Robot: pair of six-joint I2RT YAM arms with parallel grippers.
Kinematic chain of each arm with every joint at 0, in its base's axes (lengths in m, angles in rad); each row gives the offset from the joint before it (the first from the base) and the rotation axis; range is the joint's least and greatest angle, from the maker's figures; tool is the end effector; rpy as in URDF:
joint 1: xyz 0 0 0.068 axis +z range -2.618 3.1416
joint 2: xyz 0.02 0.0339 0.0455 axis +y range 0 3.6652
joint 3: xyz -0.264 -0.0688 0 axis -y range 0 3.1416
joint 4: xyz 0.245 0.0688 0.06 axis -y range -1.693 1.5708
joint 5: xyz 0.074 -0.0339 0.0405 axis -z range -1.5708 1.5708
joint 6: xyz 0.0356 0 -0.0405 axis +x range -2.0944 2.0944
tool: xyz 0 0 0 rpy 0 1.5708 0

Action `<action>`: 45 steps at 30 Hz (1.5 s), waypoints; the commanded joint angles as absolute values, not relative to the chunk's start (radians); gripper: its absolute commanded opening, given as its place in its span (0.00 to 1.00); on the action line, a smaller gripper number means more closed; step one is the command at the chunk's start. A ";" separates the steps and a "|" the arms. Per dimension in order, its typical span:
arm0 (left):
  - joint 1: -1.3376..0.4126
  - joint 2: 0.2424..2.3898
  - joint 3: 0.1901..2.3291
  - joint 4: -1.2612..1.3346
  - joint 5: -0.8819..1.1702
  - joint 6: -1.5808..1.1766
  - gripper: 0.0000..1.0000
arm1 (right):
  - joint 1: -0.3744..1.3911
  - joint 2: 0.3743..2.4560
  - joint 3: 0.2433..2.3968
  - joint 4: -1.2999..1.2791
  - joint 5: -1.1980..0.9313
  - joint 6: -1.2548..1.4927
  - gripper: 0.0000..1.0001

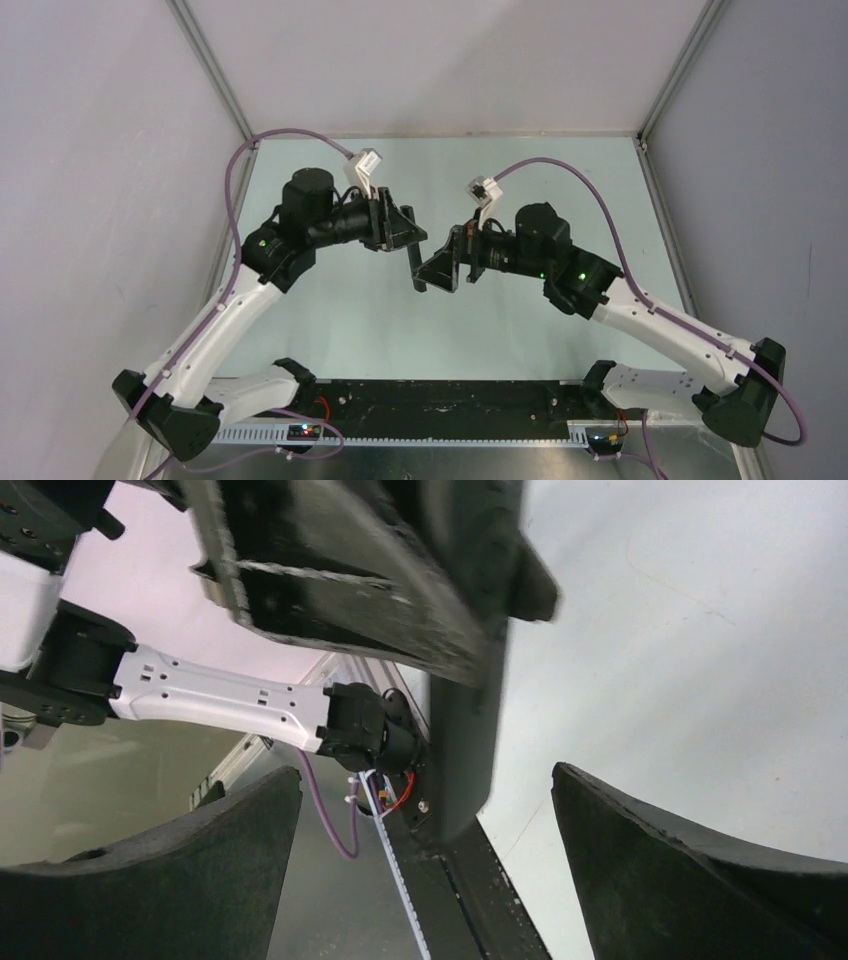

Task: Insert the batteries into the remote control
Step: Adjust the remote control.

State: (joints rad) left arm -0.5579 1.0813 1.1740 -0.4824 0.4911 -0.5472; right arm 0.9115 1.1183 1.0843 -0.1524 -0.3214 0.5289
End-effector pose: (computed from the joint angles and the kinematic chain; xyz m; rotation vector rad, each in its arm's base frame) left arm 0.1877 -0.1369 0.3889 0.3611 2.0814 -1.1774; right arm 0.1488 0.2103 0.3826 -0.6214 1.8448 1.2900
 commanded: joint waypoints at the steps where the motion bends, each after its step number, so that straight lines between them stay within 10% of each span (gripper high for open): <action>1: -0.552 1.030 1.237 -0.453 0.561 -0.478 0.08 | 0.852 1.035 0.980 0.078 -0.439 0.602 0.99; 29: -0.552 0.936 1.278 -0.358 0.759 -0.481 0.11 | 0.882 1.161 0.962 0.477 -0.644 0.649 0.98; 45: -0.552 0.929 1.257 -0.349 0.732 -0.514 0.28 | 0.884 1.181 0.961 0.504 -0.632 0.685 0.41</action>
State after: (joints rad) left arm -0.5541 0.9463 1.2499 -0.3954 0.7391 -0.4919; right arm 0.8822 1.1763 0.9573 0.4549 -0.6369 0.6811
